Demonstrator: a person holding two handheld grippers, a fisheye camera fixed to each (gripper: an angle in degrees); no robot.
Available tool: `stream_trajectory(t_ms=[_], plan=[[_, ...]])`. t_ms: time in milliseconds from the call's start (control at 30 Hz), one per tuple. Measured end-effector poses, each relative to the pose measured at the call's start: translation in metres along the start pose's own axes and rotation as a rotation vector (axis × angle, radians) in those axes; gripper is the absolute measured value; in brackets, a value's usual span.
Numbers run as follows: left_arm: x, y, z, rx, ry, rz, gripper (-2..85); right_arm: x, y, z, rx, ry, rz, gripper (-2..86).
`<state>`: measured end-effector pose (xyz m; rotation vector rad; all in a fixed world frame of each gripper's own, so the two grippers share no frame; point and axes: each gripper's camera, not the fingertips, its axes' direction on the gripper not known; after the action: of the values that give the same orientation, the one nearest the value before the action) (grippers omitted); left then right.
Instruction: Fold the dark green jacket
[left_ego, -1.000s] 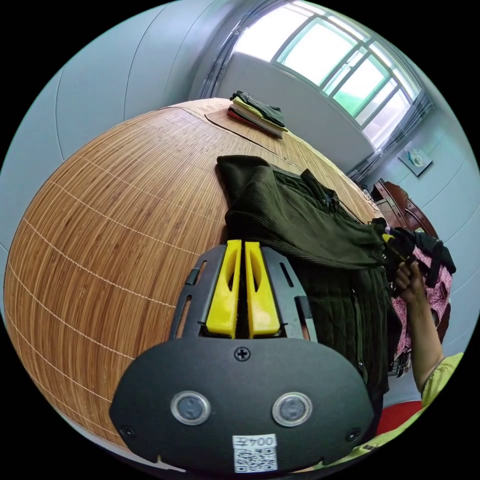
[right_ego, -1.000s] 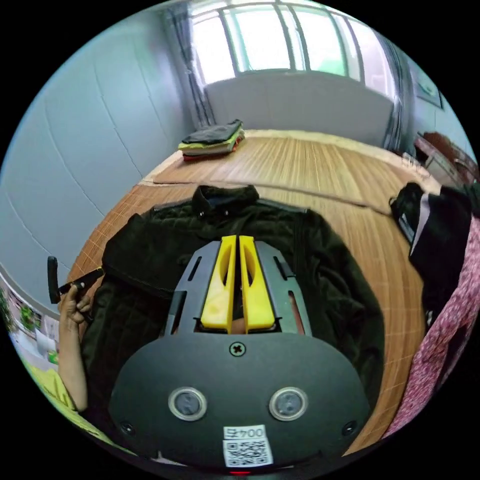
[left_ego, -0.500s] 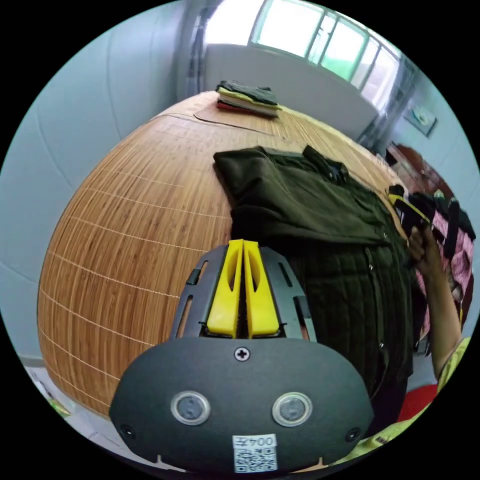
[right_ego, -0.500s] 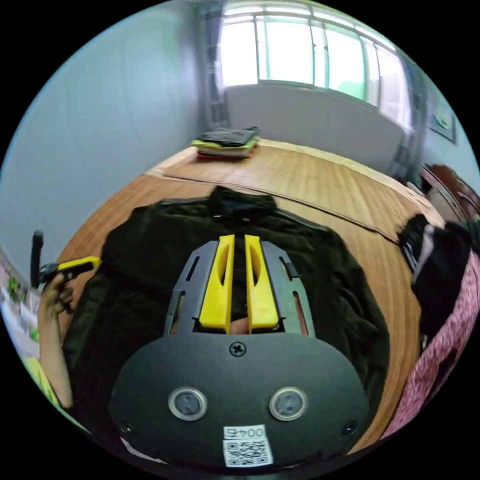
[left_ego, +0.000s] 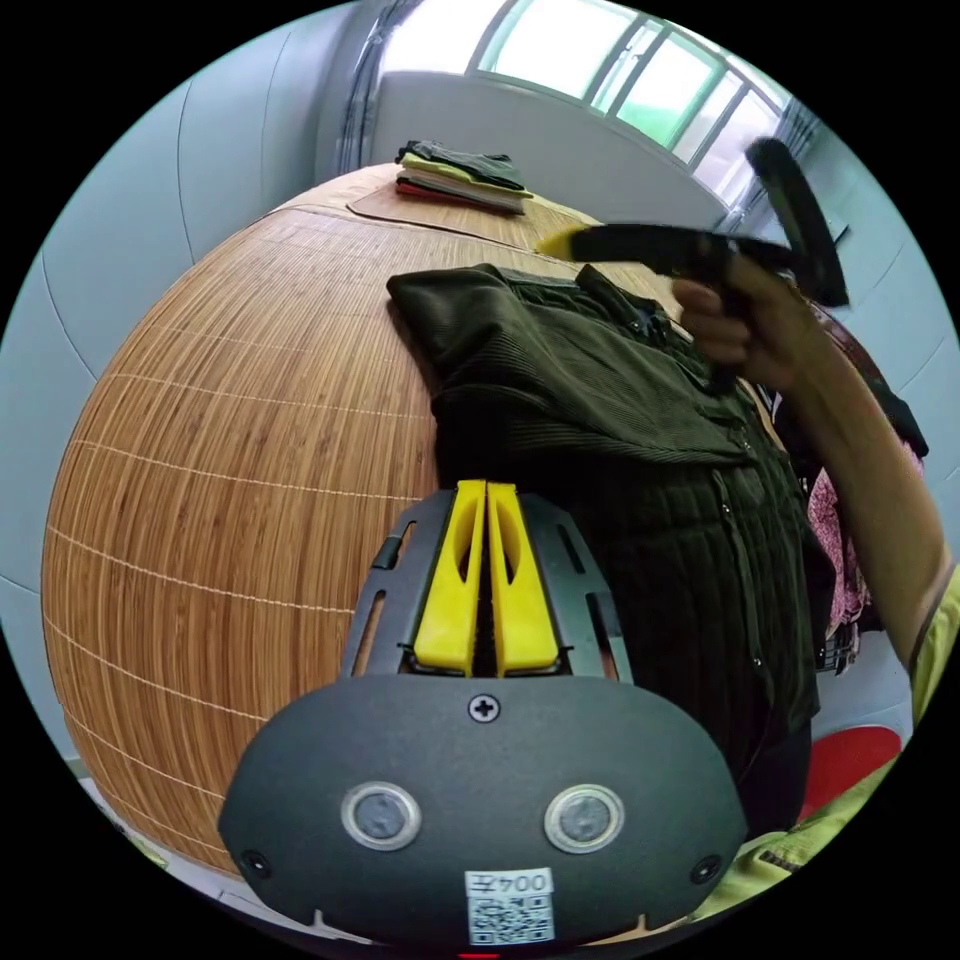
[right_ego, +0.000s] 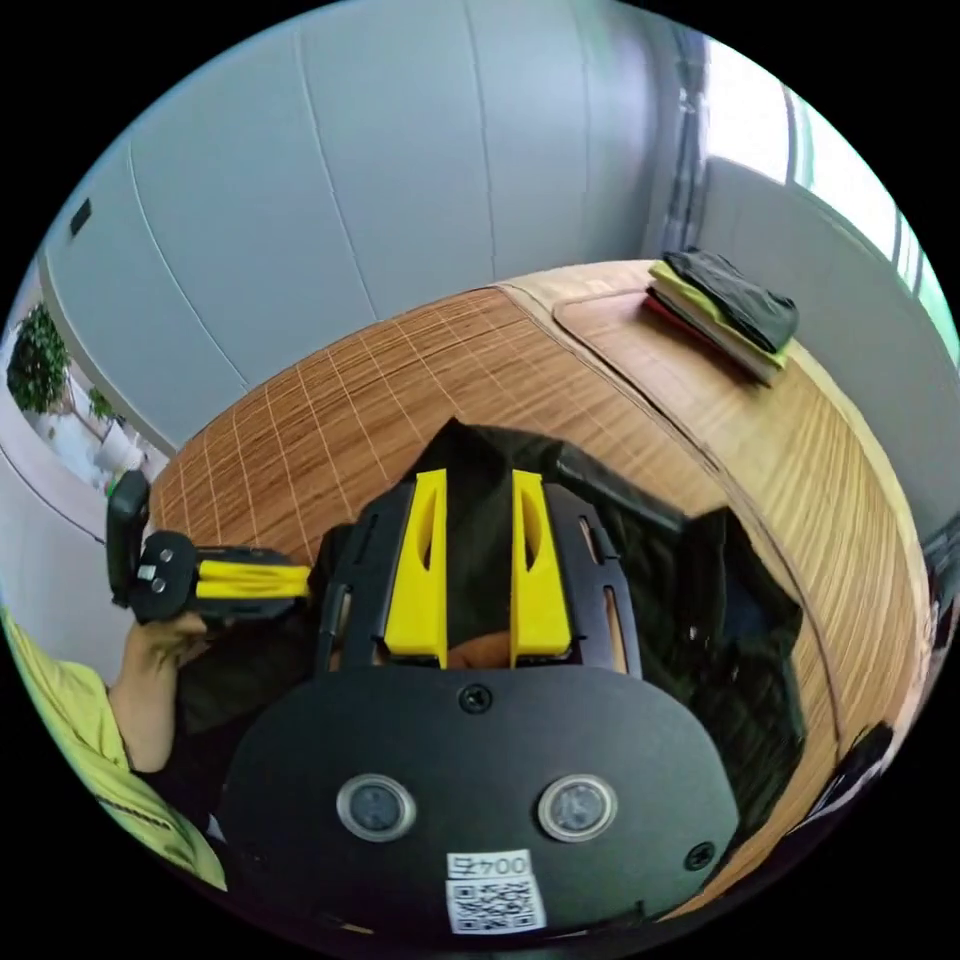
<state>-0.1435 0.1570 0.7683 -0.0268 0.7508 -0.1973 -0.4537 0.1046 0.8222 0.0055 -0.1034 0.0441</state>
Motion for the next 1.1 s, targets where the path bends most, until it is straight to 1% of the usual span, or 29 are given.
stream_trajectory(t_ms=[100,200,233,300,333,367,400,433,467,500,533,567,633,733,767,800,833,900,967,1000,1033,1067,1100], plan=[[-0.008,0.001,-0.003,0.0,0.035,-0.015,0.0,-0.015,-0.052,0.044,-0.122,0.015,-0.104,13.1],[-0.009,0.003,-0.008,0.0,0.029,-0.012,0.0,-0.037,-0.07,0.078,-0.222,0.068,-0.228,13.2],[-0.009,0.003,-0.009,0.0,0.029,-0.012,0.0,-0.041,-0.071,0.091,-0.281,0.083,-0.259,10.5],[-0.01,0.005,-0.013,0.001,0.029,-0.011,0.0,-0.045,-0.068,0.104,-0.316,0.16,-0.292,4.1],[-0.011,0.005,-0.014,0.001,0.029,-0.011,0.0,-0.042,-0.068,0.102,-0.258,0.212,-0.252,1.5],[-0.012,0.006,-0.016,0.001,0.031,-0.011,0.0,-0.038,-0.07,0.1,-0.223,0.223,-0.205,1.1],[-0.012,0.007,-0.018,0.0,0.031,-0.009,0.0,-0.025,-0.071,0.093,-0.14,0.218,-0.082,0.2],[-0.012,0.007,-0.019,-0.003,0.029,-0.006,0.0,-0.009,-0.068,0.088,-0.055,0.273,0.073,-0.2],[-0.011,0.008,-0.022,-0.003,0.02,0.0,0.0,-0.002,-0.066,0.089,-0.039,0.294,0.123,-0.4],[-0.01,0.009,-0.025,-0.005,0.01,0.005,0.0,0.009,-0.062,0.098,-0.061,0.261,0.173,-0.5],[-0.01,0.009,-0.026,-0.005,0.006,0.006,0.0,0.015,-0.057,0.11,-0.116,0.175,0.185,-0.6],[-0.01,0.01,-0.029,-0.005,0.008,0.005,0.0,0.016,-0.054,0.109,-0.11,0.165,0.2,-0.6],[-0.014,0.011,-0.033,-0.002,0.024,-0.007,0.0,0.01,-0.036,0.076,0.042,0.132,0.192,-0.6],[-0.016,0.012,-0.039,-0.004,0.03,-0.012,0.0,-0.003,0.005,0.042,0.129,0.021,0.153,-0.5],[-0.014,0.012,-0.041,-0.006,0.019,-0.007,0.0,-0.006,0.013,0.043,0.111,0.007,0.139,-0.5],[-0.012,0.012,-0.043,-0.009,0.006,-0.001,0.0,-0.009,0.028,0.051,0.035,-0.002,0.136,-0.3],[-0.011,0.012,-0.044,-0.009,0.001,0.002,0.0,-0.008,0.047,0.05,0.027,0.002,0.178,-0.1],[-0.011,0.014,-0.05,-0.007,0.0,0.001,0.0,-0.012,0.081,0.026,0.11,-0.04,0.194,0.7],[-0.012,0.015,-0.055,-0.005,0.002,-0.002,0.0,-0.015,0.119,0.0,0.179,0.008,0.198,3.0],[-0.011,0.015,-0.058,-0.004,0.0,-0.003,0.0,-0.013,0.15,-0.015,0.206,0.095,0.221,5.9],[-0.011,0.016,-0.06,-0.004,-0.002,-0.003,0.0,-0.004,0.184,-0.028,0.217,0.182,0.273,6.7],[-0.009,0.016,-0.062,-0.006,-0.011,0.001,0.0,0.004,0.203,-0.035,0.221,0.211,0.313,7.2],[-0.007,0.016,-0.065,-0.008,-0.022,0.005,0.0,0.027,0.242,-0.048,0.23,0.236,0.422,7.4]])
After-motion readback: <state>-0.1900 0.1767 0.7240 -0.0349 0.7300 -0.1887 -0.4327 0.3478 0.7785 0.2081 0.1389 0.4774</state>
